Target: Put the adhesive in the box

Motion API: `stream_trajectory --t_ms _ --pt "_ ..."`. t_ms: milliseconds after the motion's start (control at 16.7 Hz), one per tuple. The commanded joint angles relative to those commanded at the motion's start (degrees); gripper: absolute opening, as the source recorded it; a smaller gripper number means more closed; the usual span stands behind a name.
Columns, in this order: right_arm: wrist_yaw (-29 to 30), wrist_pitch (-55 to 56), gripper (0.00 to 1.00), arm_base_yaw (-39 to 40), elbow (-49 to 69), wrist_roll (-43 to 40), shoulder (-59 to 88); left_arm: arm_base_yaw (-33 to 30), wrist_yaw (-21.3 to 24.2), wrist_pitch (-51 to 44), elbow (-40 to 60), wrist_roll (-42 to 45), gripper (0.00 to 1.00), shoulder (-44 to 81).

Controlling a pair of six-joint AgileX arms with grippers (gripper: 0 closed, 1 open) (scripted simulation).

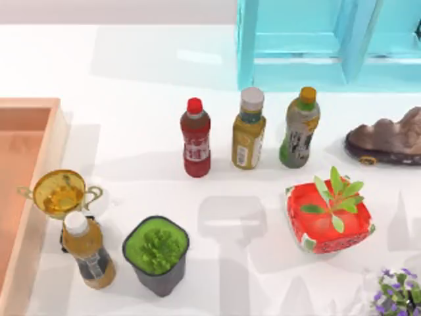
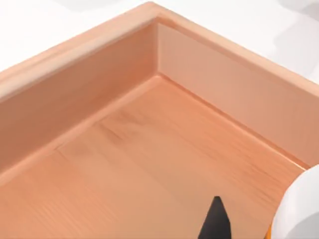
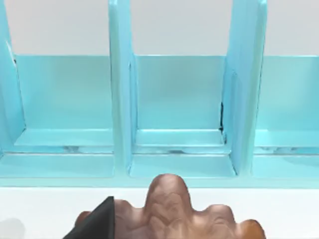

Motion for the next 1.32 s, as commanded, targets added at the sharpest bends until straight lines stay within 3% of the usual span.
stream_trajectory --t_ms 480,840,1320 --pt "0.00 0.00 1.00 0.00 0.00 0.00 0.00 -3.48 1.24 19.42 -5.74 -13.59 0.00 -0.45" --pt "0.00 0.00 1.00 0.00 0.00 0.00 0.00 -5.16 1.32 21.11 -6.80 -15.33 0.00 -0.50" --pt "0.00 0.00 1.00 0.00 0.00 0.00 0.00 -5.16 1.32 21.11 -6.80 -15.33 0.60 -0.50"
